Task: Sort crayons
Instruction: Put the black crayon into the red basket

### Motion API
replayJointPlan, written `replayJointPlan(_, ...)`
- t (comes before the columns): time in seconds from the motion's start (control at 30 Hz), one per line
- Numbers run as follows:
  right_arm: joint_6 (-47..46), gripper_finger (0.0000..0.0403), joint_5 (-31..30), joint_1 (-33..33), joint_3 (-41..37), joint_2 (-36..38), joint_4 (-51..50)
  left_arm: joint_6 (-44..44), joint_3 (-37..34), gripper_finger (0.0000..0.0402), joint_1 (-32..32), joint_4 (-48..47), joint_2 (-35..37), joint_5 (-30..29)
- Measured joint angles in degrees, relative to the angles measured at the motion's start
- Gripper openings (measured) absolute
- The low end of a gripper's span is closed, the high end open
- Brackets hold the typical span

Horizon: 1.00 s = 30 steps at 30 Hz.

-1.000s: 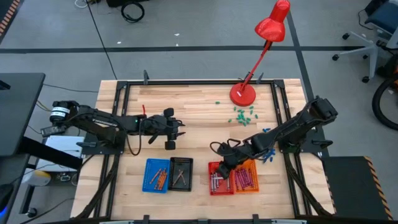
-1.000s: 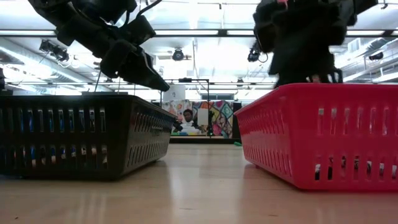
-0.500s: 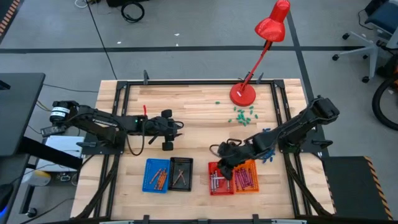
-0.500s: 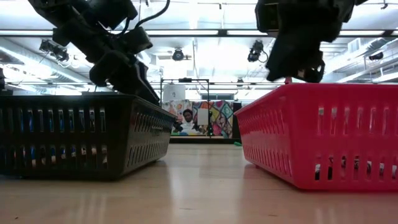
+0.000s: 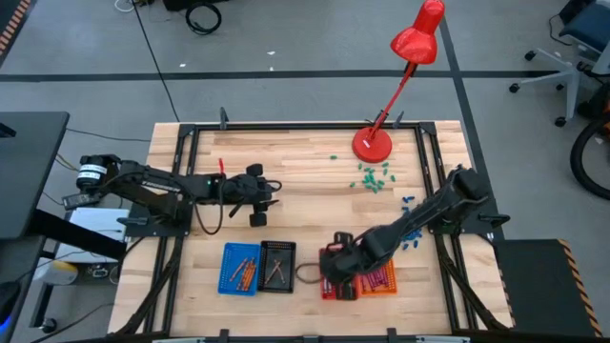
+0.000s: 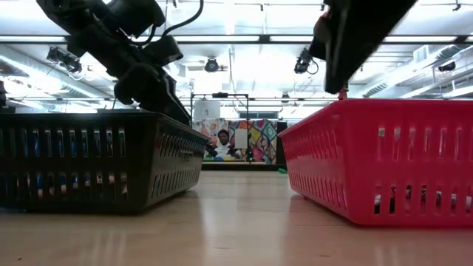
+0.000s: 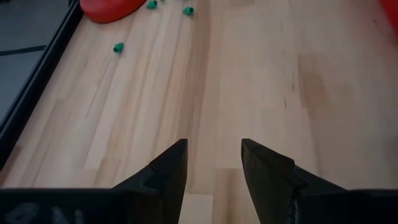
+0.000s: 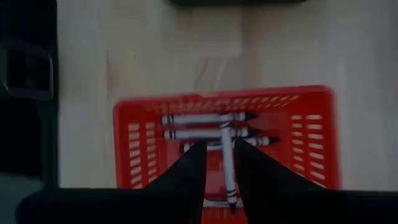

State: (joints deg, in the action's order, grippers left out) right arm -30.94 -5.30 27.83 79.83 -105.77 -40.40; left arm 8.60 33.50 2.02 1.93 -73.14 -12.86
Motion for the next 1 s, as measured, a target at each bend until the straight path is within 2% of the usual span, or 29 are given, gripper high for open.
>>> replayJointPlan(0.13, 3.9, 0.0087, -0.1, 0.8, 4.7, -5.0, -4.6, -0.2, 0.0, 0.0162, 0.2, 0.0, 0.0, 0.0)
replayJointPlan(0.33, 4.0, 0.0092, 2.0, -0.1, 8.2, -9.4, -10.1, -0.3, 0.0, 0.0162, 0.2, -0.2, 0.0, 0.0)
replayJointPlan(0.8, 2.1, 0.0137, 2.2, -0.6, 6.8, -9.5, -8.9, -0.5, 0.0, 0.0162, 0.2, -0.5, 0.0, 0.0)
replayJointPlan(1.0, 2.2, 0.0142, 2.1, -0.2, 5.2, -9.5, -7.4, -0.5, 0.0, 0.0162, 0.2, -0.5, 0.0, 0.0)
